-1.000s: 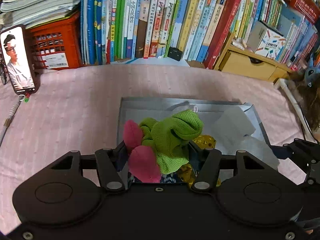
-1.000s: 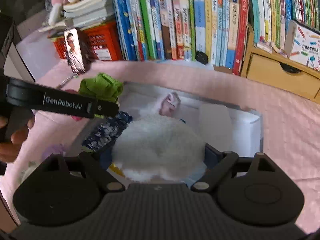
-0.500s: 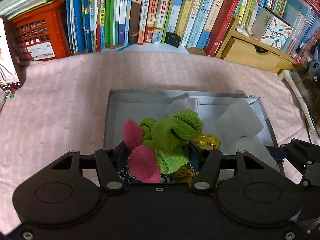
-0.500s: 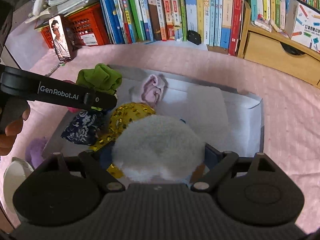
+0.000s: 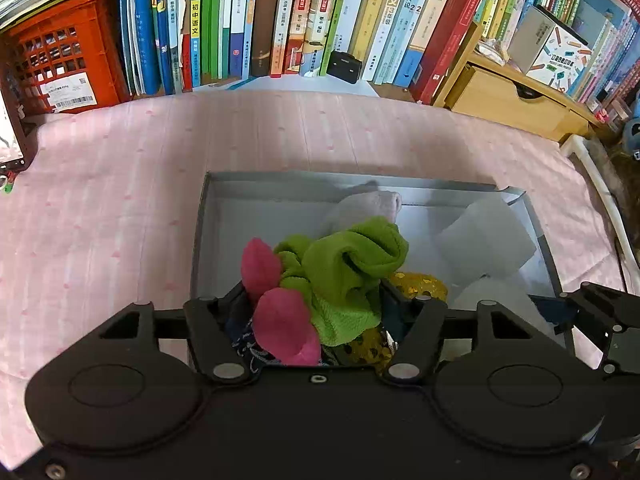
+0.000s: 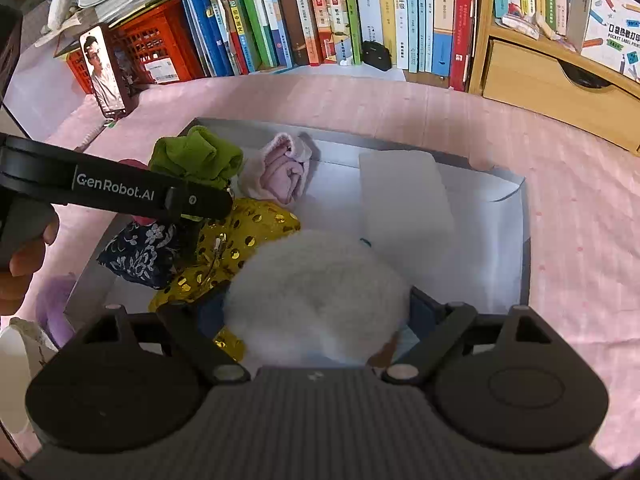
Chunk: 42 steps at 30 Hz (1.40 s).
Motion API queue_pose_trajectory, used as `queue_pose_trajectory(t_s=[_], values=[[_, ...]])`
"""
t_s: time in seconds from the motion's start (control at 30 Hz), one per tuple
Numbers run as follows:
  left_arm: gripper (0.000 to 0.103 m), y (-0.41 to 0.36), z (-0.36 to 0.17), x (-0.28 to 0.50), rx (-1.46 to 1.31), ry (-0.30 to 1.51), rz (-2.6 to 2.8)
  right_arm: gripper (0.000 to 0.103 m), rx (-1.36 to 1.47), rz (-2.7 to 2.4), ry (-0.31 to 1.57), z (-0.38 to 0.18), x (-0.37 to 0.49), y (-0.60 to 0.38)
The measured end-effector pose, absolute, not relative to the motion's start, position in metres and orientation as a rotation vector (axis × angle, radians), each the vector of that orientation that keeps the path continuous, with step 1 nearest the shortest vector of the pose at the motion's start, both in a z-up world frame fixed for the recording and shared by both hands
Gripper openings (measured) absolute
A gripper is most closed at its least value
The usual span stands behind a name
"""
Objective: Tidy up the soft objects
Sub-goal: 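Lower the scrunchies into the tray and open the left tool while the right tool releases the fluffy ball, then withdraw both tools from the tray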
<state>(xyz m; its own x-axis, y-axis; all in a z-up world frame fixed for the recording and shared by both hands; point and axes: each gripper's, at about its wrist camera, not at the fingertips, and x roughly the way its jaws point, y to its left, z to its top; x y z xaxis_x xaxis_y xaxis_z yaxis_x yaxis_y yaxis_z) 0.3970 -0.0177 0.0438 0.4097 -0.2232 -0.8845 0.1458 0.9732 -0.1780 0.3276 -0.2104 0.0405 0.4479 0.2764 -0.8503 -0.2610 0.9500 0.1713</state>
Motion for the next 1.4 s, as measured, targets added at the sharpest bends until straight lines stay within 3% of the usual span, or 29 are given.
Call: queue_pose_trajectory(t_s=[0.3, 0.6, 0.97, 1.4], values=[[0.086, -0.017, 0.065, 0.386, -0.063, 1.076, -0.249, 0.097, 0.048, 0.354, 1.020, 0.055, 0.323, -0.218], [0.087, -0.010, 0.099, 0.348, -0.033, 0.976, -0.209, 0.099, 0.048, 0.364, 0.920, 0.084, 0.304, -0.232], [0.091, 0.017, 0.135, 0.245, -0.017, 0.819, -0.166, 0.100, -0.033, 0.405, 0.661, 0.113, 0.234, -0.240], [0.092, 0.059, 0.130, 0.163, 0.008, 0.738, -0.075, 0.100, -0.004, 0.478, 0.674, 0.117, 0.219, -0.237]])
